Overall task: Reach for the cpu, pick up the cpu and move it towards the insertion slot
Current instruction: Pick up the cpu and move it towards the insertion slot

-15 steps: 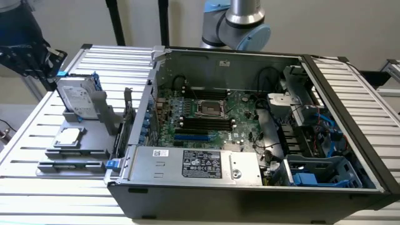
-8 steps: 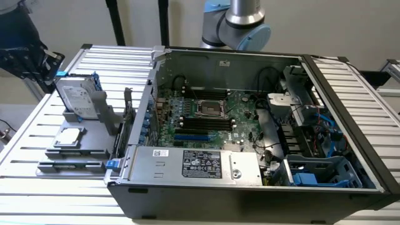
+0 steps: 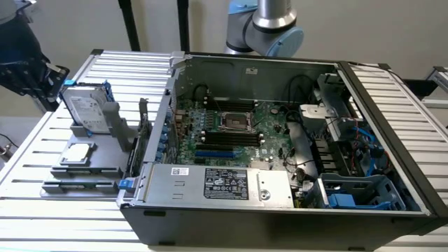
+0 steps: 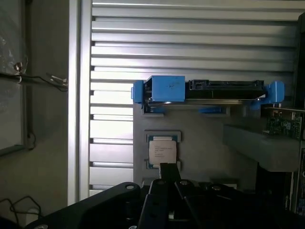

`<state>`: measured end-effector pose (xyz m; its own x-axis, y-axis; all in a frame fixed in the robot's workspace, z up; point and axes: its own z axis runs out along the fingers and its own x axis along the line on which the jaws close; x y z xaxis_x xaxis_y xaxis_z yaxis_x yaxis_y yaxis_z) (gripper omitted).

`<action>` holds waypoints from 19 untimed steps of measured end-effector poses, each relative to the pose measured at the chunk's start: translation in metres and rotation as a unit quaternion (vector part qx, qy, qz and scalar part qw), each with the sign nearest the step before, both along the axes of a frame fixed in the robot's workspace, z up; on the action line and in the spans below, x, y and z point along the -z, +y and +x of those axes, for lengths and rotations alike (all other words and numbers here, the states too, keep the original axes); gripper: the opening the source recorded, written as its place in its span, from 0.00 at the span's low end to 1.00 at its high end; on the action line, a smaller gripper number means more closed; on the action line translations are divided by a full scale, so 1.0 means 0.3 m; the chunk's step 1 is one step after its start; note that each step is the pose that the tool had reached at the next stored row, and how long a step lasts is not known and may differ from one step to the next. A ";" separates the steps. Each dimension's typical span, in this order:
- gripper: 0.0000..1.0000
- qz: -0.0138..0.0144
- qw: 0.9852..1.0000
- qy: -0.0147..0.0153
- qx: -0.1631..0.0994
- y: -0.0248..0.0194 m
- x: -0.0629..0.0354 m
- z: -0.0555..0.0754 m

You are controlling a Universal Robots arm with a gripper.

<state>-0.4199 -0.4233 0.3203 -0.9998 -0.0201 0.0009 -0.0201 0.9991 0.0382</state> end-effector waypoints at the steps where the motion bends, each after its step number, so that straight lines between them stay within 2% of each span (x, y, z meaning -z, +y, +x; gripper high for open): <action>1: 0.11 0.000 1.000 0.000 0.000 -0.001 0.001 -0.001; 8: 0.12 0.000 1.000 0.000 0.000 -0.001 0.001 -0.001; 12: 0.36 0.000 1.000 0.000 0.000 -0.002 0.001 -0.003; 15: 0.42 0.000 1.000 0.000 0.000 -0.002 0.002 -0.004; 18: 0.59 0.000 1.000 0.000 -0.001 -0.002 0.004 -0.005; 19: 0.59 0.000 1.000 0.000 -0.001 -0.002 0.006 -0.005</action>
